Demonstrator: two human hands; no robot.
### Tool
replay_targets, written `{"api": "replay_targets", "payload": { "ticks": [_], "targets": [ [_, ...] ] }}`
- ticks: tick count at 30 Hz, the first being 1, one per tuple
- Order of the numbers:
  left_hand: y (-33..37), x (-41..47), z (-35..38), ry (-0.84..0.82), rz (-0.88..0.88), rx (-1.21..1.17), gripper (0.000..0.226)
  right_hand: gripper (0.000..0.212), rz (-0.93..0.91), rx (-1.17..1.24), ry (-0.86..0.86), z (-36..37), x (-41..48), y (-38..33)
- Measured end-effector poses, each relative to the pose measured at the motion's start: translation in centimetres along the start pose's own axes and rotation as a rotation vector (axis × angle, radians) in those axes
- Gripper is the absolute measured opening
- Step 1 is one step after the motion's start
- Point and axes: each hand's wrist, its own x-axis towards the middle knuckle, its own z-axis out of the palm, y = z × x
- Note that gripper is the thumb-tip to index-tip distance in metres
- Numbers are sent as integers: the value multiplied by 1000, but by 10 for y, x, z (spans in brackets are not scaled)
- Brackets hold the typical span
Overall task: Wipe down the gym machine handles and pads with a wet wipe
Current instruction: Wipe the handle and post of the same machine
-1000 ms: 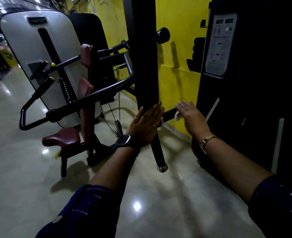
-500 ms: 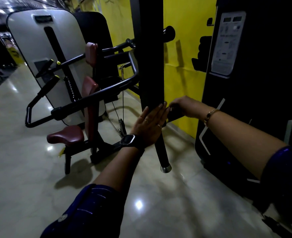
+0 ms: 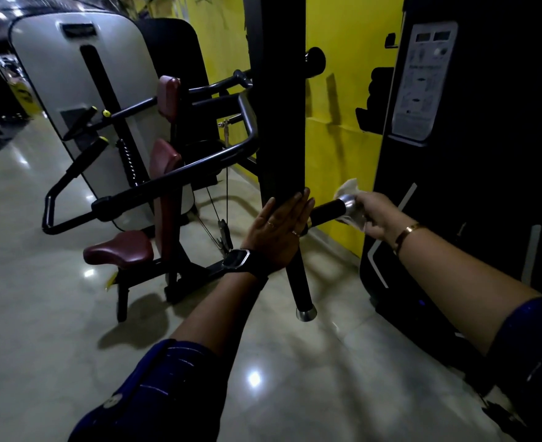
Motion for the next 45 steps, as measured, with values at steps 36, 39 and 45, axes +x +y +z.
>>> {"api": "replay_targets", "payload": {
  "ticks": [36, 39, 45],
  "targets": [
    [0, -3, 2, -41, -9, 26, 63, 27, 19, 346, 312, 16, 14, 11],
    [-1, 1, -1, -36, -5, 13, 49, 19, -137, 90, 397, 25, 19, 11],
    [0, 2, -5, -71, 5, 40, 51, 30, -690, -781, 361, 42, -13, 24]
  ]
}}
